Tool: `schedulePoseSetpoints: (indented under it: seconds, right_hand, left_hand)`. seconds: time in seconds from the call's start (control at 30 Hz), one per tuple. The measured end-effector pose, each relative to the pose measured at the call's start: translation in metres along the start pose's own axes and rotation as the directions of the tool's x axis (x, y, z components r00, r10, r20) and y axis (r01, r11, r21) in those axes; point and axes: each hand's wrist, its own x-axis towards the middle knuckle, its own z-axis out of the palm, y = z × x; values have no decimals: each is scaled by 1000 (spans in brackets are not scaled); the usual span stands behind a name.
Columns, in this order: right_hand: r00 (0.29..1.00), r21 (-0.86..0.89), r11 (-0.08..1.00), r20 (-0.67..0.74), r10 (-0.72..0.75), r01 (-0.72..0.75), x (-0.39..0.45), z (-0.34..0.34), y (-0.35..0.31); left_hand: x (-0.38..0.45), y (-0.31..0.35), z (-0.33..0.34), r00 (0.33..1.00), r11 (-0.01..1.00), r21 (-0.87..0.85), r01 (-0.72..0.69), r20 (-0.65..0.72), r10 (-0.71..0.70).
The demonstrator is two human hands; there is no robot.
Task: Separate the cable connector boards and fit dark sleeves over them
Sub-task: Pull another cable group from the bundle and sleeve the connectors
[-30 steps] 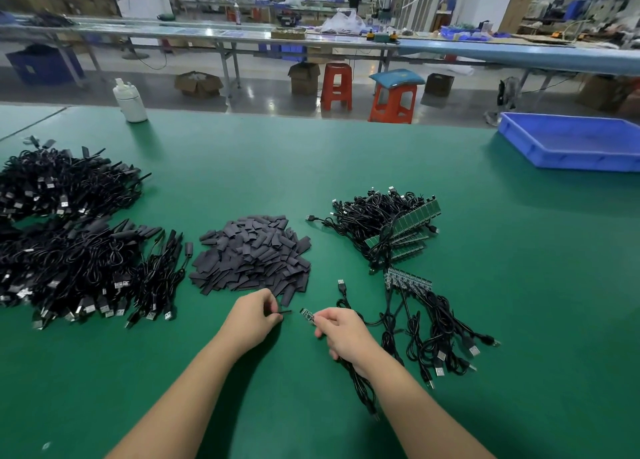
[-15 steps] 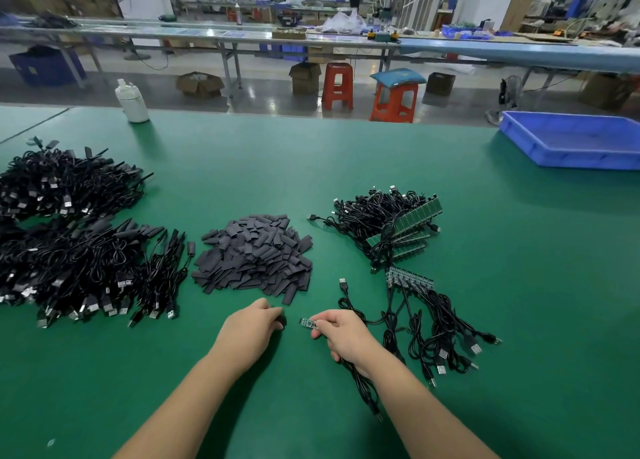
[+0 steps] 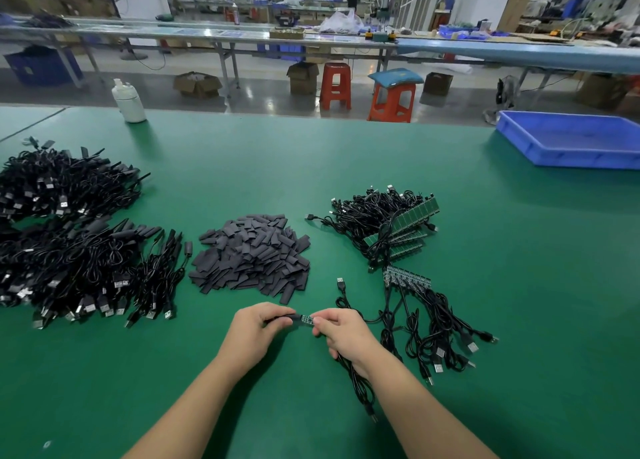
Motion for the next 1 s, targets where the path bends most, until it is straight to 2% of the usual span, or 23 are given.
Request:
schedulePoseSetpoints:
  seconds: [0.3,0.47,0.63,0.8,1.0]
  right_hand:
    - [1000,27,1000,20,16,-16,3,-2,4]
    - [1000,26,999,17,22,-23,4,-2,4]
    - [999,14,1000,30,22,-22,1,0,3]
    - [999,16,1000,28,26,-26,0,-1,0]
    - [999,32,999,30,25,-26,-3,-2,-2]
  left_hand:
    - [1,-2,1,999,1000,23,-6,37,5]
    - [0,-2,-1,996,995,77,-58,74,52]
    - [0,0,-1,997,996,76,-37,70,32]
    - [3,0,-4,986,983,161,-93,154,68]
    - [5,2,-5,978,972,170,-163,155,137]
